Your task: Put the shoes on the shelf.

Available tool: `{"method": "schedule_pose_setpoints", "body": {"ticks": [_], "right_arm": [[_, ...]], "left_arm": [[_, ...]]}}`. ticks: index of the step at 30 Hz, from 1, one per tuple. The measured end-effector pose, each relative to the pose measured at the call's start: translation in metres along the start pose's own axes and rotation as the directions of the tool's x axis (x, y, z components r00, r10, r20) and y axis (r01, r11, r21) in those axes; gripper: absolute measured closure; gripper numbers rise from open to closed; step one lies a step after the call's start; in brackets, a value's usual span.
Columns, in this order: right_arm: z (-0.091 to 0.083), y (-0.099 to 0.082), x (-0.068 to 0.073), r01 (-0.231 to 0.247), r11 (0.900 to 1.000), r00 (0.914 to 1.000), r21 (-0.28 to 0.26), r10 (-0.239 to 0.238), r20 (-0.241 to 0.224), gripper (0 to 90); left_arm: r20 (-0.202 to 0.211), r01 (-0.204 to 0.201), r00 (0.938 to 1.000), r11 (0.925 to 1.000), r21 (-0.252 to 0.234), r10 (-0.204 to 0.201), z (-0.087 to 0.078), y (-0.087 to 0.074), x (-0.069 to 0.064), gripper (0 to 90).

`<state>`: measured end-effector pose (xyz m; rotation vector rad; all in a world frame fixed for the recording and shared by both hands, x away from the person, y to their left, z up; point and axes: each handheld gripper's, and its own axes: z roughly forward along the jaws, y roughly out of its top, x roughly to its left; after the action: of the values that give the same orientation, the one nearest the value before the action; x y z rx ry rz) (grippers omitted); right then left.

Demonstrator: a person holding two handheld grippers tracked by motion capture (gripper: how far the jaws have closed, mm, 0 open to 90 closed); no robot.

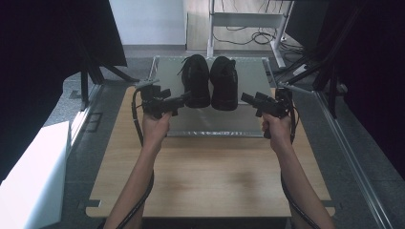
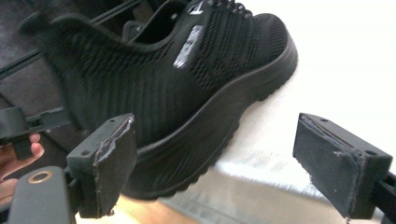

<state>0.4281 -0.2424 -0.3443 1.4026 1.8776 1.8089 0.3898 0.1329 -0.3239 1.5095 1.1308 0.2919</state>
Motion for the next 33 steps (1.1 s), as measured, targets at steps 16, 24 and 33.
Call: {"method": "schedule_pose_setpoints", "body": {"ticks": [16, 24, 33], "right_arm": [[-0.022, -0.035, 0.016, 0.075, 0.9949, 0.9960, 0.068, -0.071, -0.054, 13.5], [-0.036, -0.056, 0.015, 0.107, 0.9882, 0.9928, 0.110, -0.100, -0.065, 13.4], [-0.051, -0.082, 0.018, 0.168, 0.9723, 0.9846, 0.162, -0.158, -0.074, 13.0]], "left_arm": [[0.009, -0.050, 0.9987, 0.9982, 0.033, 0.050, -0.019, -0.046, -0.008, 0.0], [-0.012, -0.098, 0.9950, 0.9930, 0.067, 0.099, -0.033, -0.069, -0.006, 0.0], [0.001, -0.145, 0.9893, 0.9856, 0.087, 0.146, -0.046, -0.093, -0.011, 1.3]]}}
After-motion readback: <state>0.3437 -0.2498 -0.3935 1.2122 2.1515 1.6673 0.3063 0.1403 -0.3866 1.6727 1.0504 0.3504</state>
